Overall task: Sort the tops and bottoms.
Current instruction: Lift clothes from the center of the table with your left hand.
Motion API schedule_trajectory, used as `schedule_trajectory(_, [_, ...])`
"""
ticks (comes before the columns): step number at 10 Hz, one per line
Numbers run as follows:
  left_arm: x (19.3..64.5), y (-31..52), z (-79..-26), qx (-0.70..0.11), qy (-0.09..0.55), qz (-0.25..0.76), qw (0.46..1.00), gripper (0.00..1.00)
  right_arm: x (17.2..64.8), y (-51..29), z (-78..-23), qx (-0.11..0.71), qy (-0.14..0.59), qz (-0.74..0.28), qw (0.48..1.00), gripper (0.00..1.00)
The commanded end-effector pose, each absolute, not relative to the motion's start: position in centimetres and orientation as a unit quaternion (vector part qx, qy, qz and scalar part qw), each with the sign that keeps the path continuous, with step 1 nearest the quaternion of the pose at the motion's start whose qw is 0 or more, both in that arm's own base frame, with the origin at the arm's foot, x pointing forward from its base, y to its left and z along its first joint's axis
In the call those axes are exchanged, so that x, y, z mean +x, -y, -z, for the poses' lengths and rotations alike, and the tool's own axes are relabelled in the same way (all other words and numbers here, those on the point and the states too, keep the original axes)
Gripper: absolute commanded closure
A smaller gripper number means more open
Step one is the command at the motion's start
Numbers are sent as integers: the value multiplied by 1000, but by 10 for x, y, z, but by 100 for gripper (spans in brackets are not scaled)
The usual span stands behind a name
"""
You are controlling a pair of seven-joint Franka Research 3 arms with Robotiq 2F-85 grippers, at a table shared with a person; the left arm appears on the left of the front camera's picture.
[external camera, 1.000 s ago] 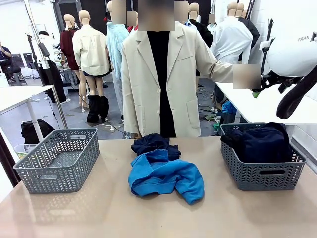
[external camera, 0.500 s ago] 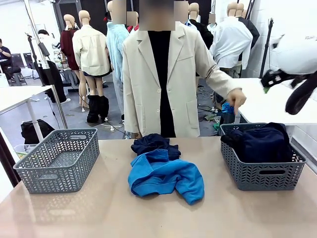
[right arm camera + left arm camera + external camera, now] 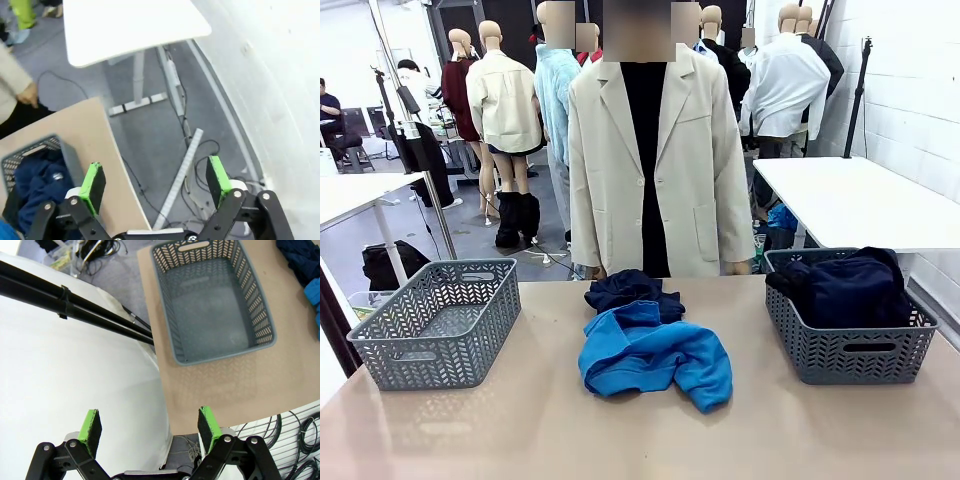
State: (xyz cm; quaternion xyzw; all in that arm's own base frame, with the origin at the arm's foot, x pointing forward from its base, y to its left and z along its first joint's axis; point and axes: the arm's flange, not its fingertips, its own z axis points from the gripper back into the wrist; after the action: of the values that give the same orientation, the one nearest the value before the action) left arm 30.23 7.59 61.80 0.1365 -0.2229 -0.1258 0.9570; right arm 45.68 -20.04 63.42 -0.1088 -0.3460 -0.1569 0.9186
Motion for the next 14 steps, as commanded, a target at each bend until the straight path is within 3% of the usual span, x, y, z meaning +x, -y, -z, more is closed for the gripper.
schedule_trajectory(1, [304, -77, -617, 140, 228, 121, 956, 0, 466, 210, -617, -115, 333, 220, 910, 0])
schedule_trajectory(2, [304, -77, -617, 140, 228, 121, 956, 0, 457, 200, -634, -109, 346, 157, 919, 0])
schedule_trajectory(5, [322, -7, -614, 136, 229, 210, 941, 0, 457, 200, -634, -109, 346, 157, 919, 0])
schedule_trajectory(7, [327, 68, -613, 66, 240, 311, 917, 0, 457, 200, -634, -109, 346, 157, 919, 0])
schedule_trajectory(9, [322, 137, -593, -36, 211, 416, 884, 0, 457, 200, -634, -109, 346, 157, 919, 0])
schedule_trajectory(10, [315, 149, -590, -76, 187, 428, 881, 0, 457, 200, -634, -109, 346, 157, 919, 0])
schedule_trajectory(11, [311, 136, -598, 16, 238, 362, 901, 0, 457, 200, -634, -109, 346, 157, 919, 0])
schedule_trajectory(13, [311, 136, -598, 16, 238, 362, 901, 0, 457, 200, -634, -109, 346, 157, 919, 0])
schedule_trajectory(14, [310, 156, -590, -24, 227, 390, 892, 0, 457, 200, -634, -109, 346, 157, 919, 0])
